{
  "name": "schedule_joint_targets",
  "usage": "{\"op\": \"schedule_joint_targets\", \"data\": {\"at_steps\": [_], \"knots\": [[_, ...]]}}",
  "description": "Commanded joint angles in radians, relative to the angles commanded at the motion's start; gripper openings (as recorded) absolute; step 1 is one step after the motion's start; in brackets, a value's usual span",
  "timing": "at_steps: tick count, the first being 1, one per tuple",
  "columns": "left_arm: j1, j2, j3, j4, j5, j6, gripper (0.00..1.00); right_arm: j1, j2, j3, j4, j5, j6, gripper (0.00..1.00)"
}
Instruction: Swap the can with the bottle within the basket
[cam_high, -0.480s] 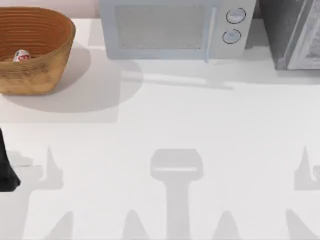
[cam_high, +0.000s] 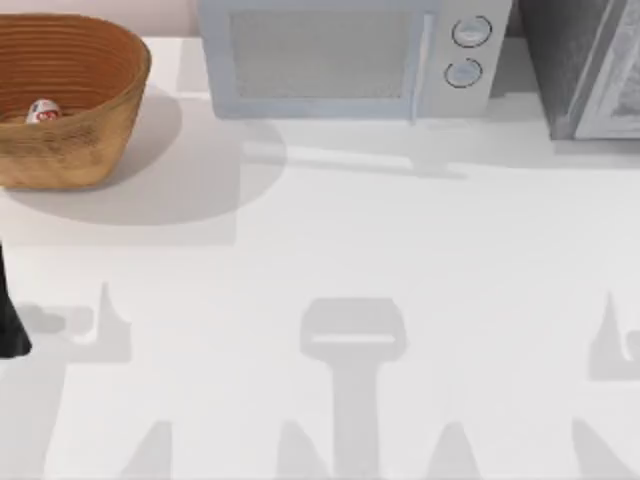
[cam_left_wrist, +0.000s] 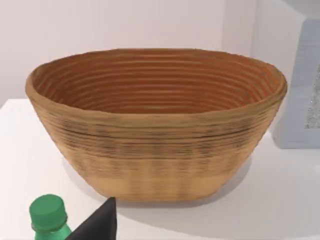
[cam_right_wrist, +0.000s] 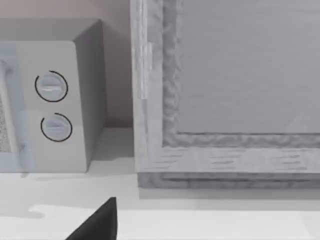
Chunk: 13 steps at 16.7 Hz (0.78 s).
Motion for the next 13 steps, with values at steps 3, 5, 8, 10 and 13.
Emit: {"op": "schedule_joint_targets", "data": {"at_steps": [3,5,8,10,13], "knots": [[0.007,0.212,0.206,-0.113,0.037,0.009,1.00,0.000,0.000,0.000,0.000,0.000,0.000,1.00],[0.012,0.382,0.375,-0.201,0.067,0.019,1.00,0.000,0.000,0.000,0.000,0.000,0.000,1.00],[0.022,0.666,0.660,-0.347,0.112,0.036,1.00,0.000,0.000,0.000,0.000,0.000,0.000,1.00],[0.031,0.870,0.862,-0.451,0.140,0.048,1.00,0.000,0.000,0.000,0.000,0.000,0.000,1.00],[0.048,1.183,1.169,-0.610,0.178,0.066,1.00,0.000,0.000,0.000,0.000,0.000,0.000,1.00]]}}
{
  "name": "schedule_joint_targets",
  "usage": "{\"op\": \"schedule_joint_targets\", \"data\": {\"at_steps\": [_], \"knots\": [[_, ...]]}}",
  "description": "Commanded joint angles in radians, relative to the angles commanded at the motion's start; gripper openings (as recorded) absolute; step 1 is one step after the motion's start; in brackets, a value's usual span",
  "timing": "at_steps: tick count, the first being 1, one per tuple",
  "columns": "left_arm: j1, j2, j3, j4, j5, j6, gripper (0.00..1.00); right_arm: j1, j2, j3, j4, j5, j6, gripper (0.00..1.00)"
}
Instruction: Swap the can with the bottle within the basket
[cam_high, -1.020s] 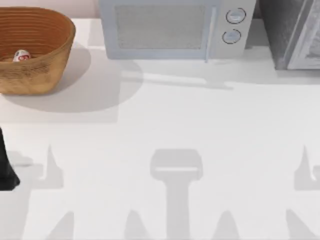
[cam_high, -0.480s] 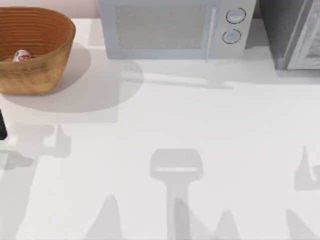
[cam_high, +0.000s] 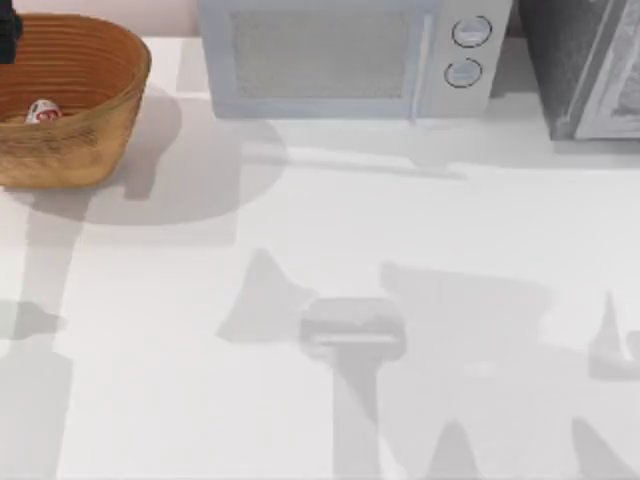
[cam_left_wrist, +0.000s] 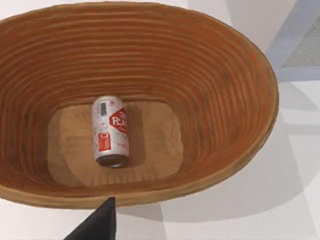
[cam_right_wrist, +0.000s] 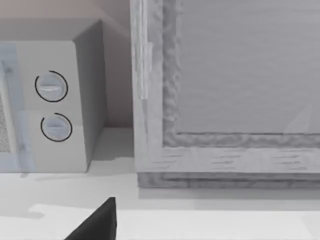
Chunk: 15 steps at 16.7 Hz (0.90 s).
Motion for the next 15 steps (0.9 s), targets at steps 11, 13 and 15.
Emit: {"op": "schedule_joint_targets", "data": {"at_steps": [11,13,15], "knots": [[0.076,0.983,0.907,-0.494,0.068,0.053,1.00,0.000,0.000,0.000,0.000,0.000,0.000,1.00],[0.084,1.078,0.992,-0.541,0.071,0.058,1.00,0.000,0.000,0.000,0.000,0.000,0.000,1.00],[0.089,1.132,1.042,-0.569,0.073,0.061,1.00,0.000,0.000,0.000,0.000,0.000,0.000,1.00]]}}
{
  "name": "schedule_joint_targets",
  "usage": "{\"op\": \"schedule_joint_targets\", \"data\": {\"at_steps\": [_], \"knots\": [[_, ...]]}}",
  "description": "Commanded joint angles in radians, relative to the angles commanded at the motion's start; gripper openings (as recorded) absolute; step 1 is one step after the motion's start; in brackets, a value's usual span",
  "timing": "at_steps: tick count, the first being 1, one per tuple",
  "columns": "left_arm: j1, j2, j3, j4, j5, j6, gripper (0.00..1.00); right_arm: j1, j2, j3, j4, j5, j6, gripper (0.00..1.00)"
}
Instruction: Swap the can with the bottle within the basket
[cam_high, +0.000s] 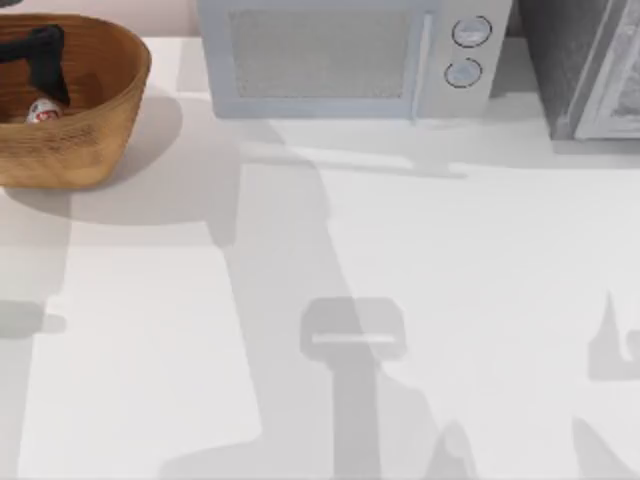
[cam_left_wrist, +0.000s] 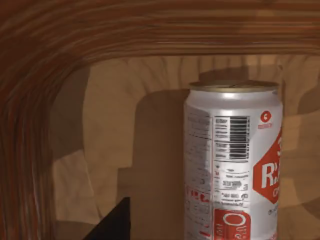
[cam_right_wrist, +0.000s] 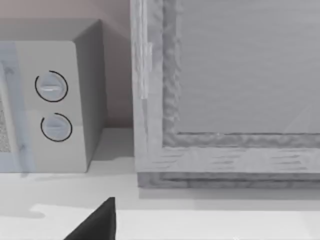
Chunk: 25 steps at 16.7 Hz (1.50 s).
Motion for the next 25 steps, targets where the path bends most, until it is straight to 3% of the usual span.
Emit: {"op": "schedule_joint_targets", "data": {"at_steps": [7,15,19,25], "knots": [[-0.007,0.010,0.013,-0.001,0.001,0.000,1.00,0.000,0.000,0.000,0.000,0.000,0.000,1.00],[-0.029,0.058,-0.118,0.177,-0.004,-0.030,1.00,0.000,0.000,0.000,0.000,0.000,0.000,1.00],[-0.030,0.060,-0.125,0.187,-0.004,-0.031,1.00,0.000,0.000,0.000,0.000,0.000,0.000,1.00],[-0.030,0.060,-0.125,0.187,-0.004,-0.031,0.55,0.000,0.000,0.000,0.000,0.000,0.000,1.00]]}}
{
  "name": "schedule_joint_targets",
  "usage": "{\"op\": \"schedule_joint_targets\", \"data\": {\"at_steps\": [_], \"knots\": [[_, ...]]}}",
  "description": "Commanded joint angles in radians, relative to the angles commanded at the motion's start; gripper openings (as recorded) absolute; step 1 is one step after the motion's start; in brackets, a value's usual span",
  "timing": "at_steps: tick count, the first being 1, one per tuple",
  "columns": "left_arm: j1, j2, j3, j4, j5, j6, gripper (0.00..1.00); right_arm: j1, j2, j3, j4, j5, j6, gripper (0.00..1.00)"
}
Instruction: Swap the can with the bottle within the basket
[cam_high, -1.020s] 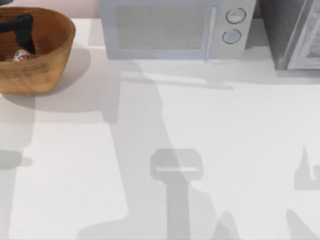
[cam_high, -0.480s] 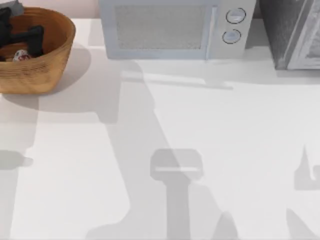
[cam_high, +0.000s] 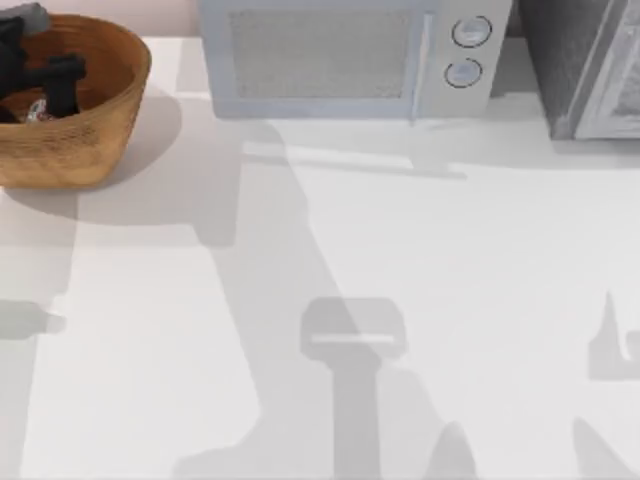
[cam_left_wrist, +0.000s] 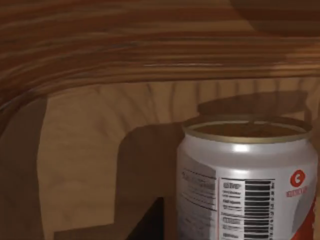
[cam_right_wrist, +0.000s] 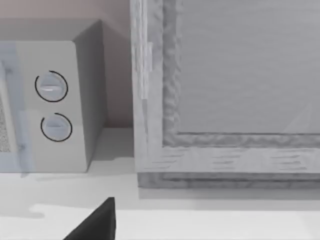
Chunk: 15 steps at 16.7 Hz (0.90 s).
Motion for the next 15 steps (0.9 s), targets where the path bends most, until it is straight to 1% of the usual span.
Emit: {"op": "schedule_joint_targets", "data": {"at_steps": [7,8,15], "knots": [[0.000,0.000,0.000,0.000,0.000,0.000,0.02,0.000,0.000,0.000,0.000,0.000,0.000,1.00],[0.000,0.000,0.000,0.000,0.000,0.000,0.00,0.000,0.000,0.000,0.000,0.000,0.000,1.00],[0.000,0.000,0.000,0.000,0.000,0.000,0.00,0.000,0.000,0.000,0.000,0.000,0.000,1.00]]}}
